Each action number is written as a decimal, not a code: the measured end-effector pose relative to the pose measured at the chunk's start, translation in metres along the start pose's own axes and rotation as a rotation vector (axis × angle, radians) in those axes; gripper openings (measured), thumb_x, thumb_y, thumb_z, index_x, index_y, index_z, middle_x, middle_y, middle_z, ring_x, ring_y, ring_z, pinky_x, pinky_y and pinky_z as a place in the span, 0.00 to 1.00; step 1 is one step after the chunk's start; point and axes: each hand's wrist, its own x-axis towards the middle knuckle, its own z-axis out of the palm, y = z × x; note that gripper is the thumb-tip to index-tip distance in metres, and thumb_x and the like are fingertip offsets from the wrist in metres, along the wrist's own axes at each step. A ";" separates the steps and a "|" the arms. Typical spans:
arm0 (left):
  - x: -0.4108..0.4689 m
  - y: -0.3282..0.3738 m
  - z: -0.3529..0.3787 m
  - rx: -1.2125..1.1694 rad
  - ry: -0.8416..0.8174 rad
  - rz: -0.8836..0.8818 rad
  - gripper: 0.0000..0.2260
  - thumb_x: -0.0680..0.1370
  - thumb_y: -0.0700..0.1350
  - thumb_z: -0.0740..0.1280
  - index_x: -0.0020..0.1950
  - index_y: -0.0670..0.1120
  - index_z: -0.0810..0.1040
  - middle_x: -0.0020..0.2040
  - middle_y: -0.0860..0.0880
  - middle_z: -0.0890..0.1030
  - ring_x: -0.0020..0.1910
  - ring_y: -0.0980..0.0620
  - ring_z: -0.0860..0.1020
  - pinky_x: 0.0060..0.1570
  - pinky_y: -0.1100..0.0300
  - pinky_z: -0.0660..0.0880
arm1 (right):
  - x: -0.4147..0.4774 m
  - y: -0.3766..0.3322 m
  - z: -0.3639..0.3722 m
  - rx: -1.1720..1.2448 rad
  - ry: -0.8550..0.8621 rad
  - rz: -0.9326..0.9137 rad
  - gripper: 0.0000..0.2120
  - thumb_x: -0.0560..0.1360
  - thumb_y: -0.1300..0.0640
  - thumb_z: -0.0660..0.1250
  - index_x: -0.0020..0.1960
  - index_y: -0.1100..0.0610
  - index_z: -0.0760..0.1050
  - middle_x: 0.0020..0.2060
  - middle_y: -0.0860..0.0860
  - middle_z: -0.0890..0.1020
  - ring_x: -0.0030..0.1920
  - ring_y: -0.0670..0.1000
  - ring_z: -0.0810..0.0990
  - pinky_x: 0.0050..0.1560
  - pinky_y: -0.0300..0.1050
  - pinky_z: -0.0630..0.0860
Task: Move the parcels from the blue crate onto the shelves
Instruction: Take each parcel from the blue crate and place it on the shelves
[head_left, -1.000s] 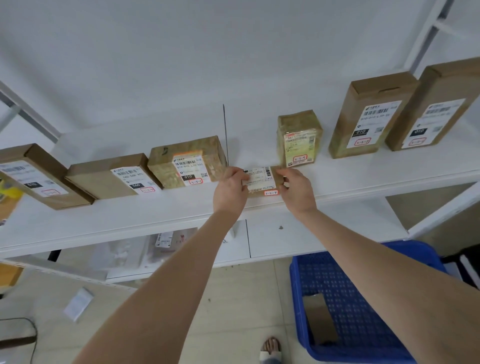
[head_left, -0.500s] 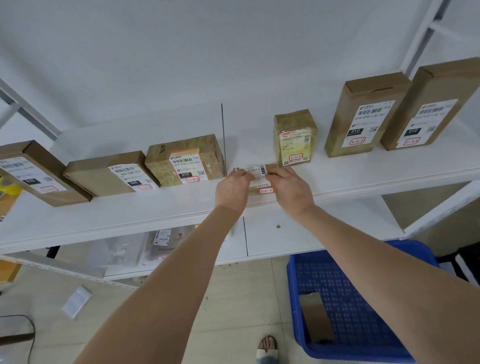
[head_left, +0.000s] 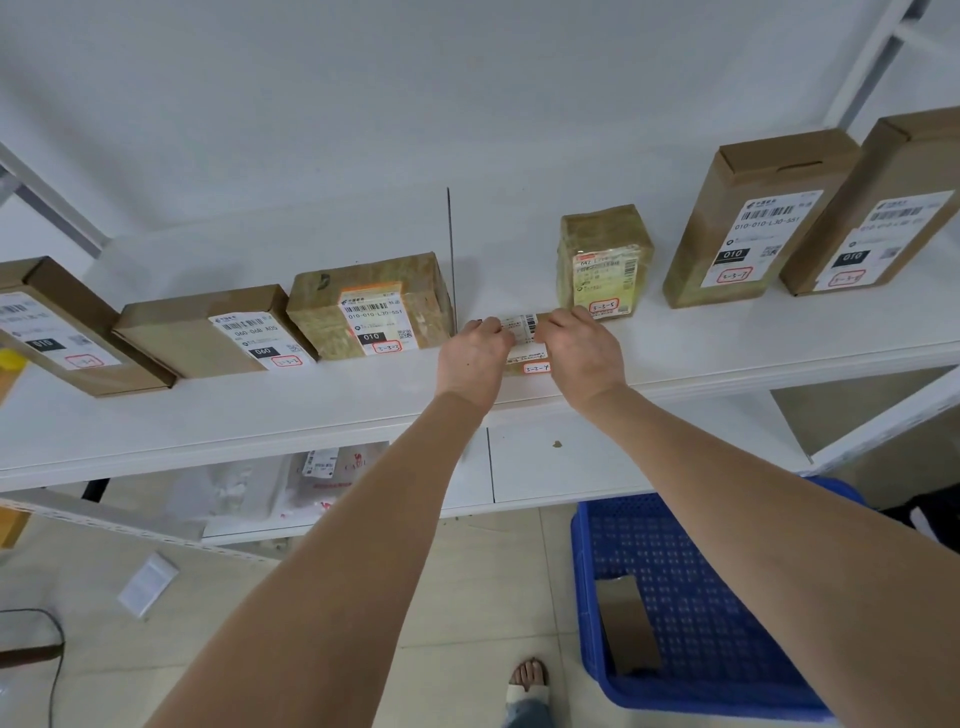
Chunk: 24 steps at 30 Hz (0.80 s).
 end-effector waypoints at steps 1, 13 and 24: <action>0.001 -0.002 0.002 -0.014 0.011 0.004 0.19 0.44 0.29 0.77 0.29 0.46 0.81 0.26 0.50 0.74 0.24 0.49 0.75 0.18 0.68 0.67 | 0.002 -0.001 -0.001 -0.009 -0.019 0.011 0.14 0.72 0.73 0.62 0.53 0.62 0.79 0.53 0.55 0.79 0.57 0.58 0.73 0.45 0.50 0.72; 0.023 -0.015 0.003 -0.048 -0.139 -0.082 0.18 0.73 0.28 0.62 0.59 0.40 0.79 0.57 0.43 0.77 0.58 0.42 0.73 0.50 0.49 0.77 | 0.022 -0.008 0.006 -0.058 -0.126 0.094 0.17 0.74 0.71 0.60 0.60 0.61 0.74 0.61 0.53 0.74 0.65 0.55 0.67 0.48 0.49 0.74; 0.046 -0.026 0.007 -0.030 -0.166 -0.071 0.18 0.75 0.28 0.59 0.61 0.40 0.75 0.61 0.43 0.73 0.62 0.44 0.69 0.58 0.54 0.73 | 0.040 -0.012 0.016 -0.044 -0.122 0.104 0.18 0.76 0.68 0.60 0.66 0.60 0.70 0.68 0.52 0.69 0.68 0.53 0.66 0.56 0.47 0.73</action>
